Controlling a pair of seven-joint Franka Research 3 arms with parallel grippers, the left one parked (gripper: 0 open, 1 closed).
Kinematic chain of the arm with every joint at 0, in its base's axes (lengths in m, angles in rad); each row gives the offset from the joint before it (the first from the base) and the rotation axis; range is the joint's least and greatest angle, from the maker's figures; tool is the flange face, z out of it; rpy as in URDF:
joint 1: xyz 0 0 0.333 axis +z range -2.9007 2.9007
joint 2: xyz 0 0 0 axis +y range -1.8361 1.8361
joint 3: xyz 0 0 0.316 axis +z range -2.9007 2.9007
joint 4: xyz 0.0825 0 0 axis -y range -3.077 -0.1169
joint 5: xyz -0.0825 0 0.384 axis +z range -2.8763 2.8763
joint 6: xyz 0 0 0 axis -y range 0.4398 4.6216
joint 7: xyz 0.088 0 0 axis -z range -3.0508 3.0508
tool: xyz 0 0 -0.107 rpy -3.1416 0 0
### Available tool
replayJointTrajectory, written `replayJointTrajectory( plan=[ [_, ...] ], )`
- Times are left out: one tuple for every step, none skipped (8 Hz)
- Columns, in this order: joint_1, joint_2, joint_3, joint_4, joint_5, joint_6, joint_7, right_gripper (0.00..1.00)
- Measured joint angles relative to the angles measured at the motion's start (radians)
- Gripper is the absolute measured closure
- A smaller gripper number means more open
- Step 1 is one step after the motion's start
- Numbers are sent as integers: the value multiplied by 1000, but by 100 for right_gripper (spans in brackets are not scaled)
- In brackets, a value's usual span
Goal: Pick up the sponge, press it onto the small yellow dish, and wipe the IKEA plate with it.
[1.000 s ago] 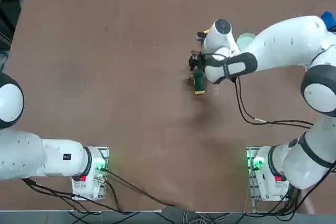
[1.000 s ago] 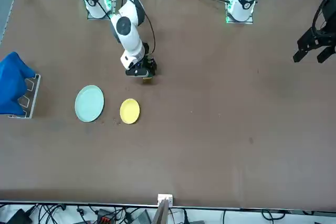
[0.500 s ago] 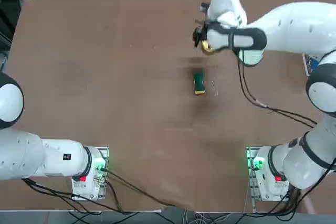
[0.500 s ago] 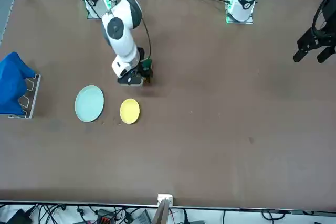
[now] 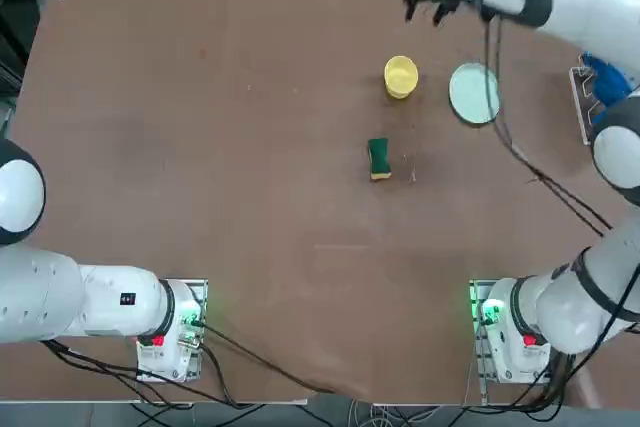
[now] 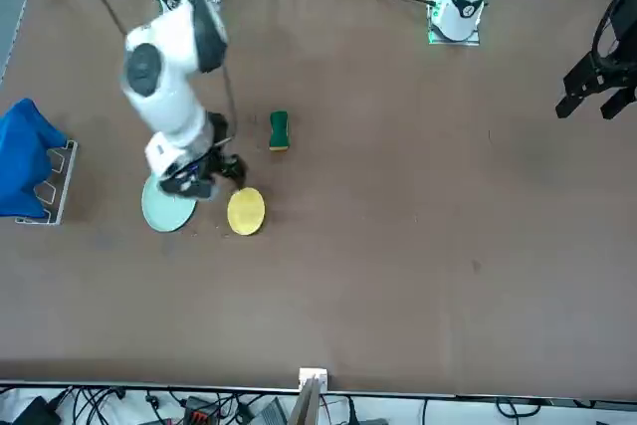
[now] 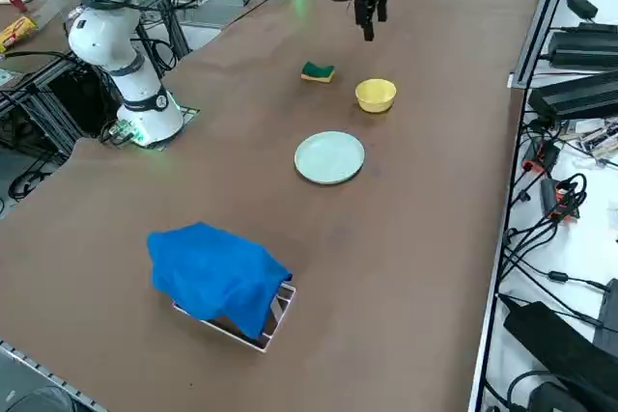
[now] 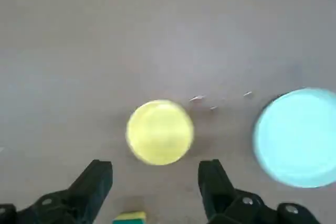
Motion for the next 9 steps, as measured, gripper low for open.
replayJointTrajectory(
  plan=[
    [-58,0,-2,54,0,-64,-58,0],
    [-116,1,-3,103,1,-122,-123,0],
    [-174,1,-5,148,1,-189,-193,0],
    [-231,0,-6,192,1,-265,-267,0],
    [-286,0,-7,247,2,-351,-336,0],
    [-324,-3,-10,306,1,-438,-372,0],
    [-342,-12,-21,354,-1,-506,-386,0],
    [-352,-30,-28,385,-23,-546,-388,0],
    [-371,-60,-17,391,-50,-569,-388,0]
  ],
)
